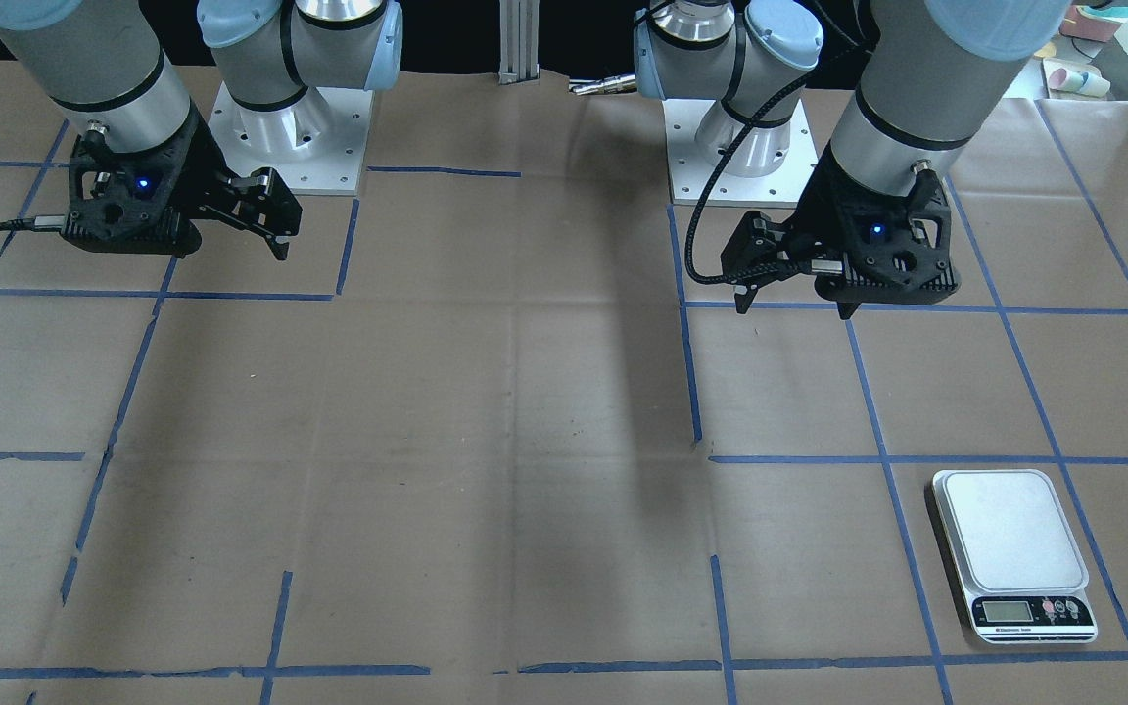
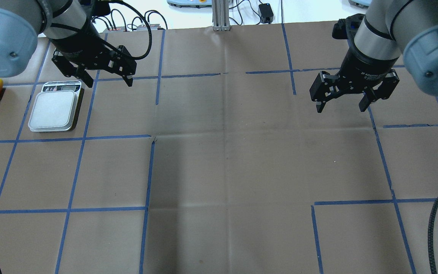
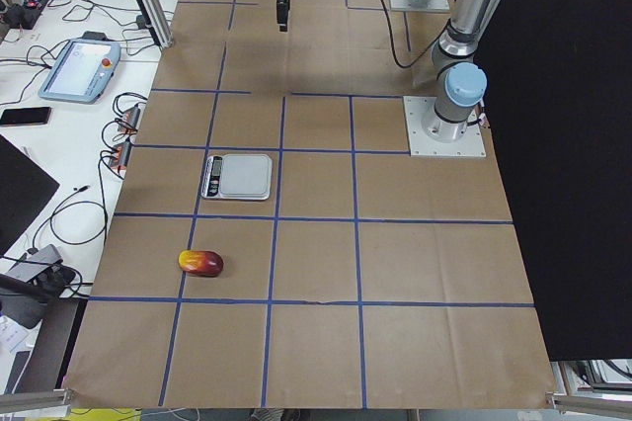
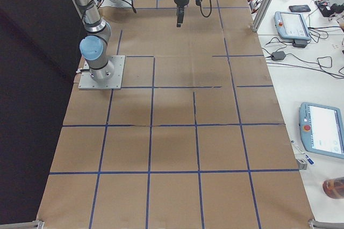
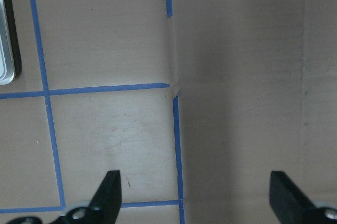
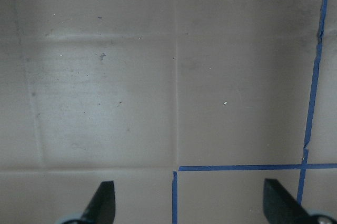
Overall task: Weigh mango
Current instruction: 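Move the left gripper toward the red-yellow mango beside the scale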
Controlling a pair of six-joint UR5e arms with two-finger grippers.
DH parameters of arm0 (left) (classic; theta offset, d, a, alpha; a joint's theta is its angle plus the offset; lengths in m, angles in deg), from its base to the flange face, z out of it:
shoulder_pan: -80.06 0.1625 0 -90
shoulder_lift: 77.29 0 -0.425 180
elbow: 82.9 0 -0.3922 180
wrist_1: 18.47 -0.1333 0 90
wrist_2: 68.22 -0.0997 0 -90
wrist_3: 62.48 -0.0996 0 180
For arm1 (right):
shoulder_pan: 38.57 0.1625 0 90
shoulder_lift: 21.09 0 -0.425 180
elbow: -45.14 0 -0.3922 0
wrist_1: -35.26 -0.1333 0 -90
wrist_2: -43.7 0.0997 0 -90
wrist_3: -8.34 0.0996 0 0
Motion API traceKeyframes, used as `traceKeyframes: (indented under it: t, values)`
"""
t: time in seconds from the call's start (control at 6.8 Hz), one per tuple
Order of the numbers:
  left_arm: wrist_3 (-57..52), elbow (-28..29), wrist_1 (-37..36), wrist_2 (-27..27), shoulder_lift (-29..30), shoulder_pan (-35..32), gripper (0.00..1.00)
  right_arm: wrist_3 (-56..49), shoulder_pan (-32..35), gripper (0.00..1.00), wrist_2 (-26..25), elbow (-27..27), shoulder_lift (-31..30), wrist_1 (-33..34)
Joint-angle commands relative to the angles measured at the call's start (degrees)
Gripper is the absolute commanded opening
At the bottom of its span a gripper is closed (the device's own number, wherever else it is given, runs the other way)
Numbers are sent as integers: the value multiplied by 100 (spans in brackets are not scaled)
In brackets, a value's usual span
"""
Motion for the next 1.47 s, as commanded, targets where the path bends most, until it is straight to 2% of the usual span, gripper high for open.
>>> traceKeyframes:
  t: [0.0,0.29,0.59,0.74,1.32]
  values:
    - [-632,71,-49,4,126,715,100,0,0,100,0,0,0,0]
    - [-1737,106,-155,47,344,1620,100,0,0,100,0,0,0,0]
    - [-2889,569,-269,39,940,2526,100,0,0,100,0,0,0,0]
    - [-3469,1016,-400,4,1422,2817,100,0,0,100,0,0,0,0]
    - [-4930,4010,-376,21,4057,4030,100,0,0,100,0,0,0,0]
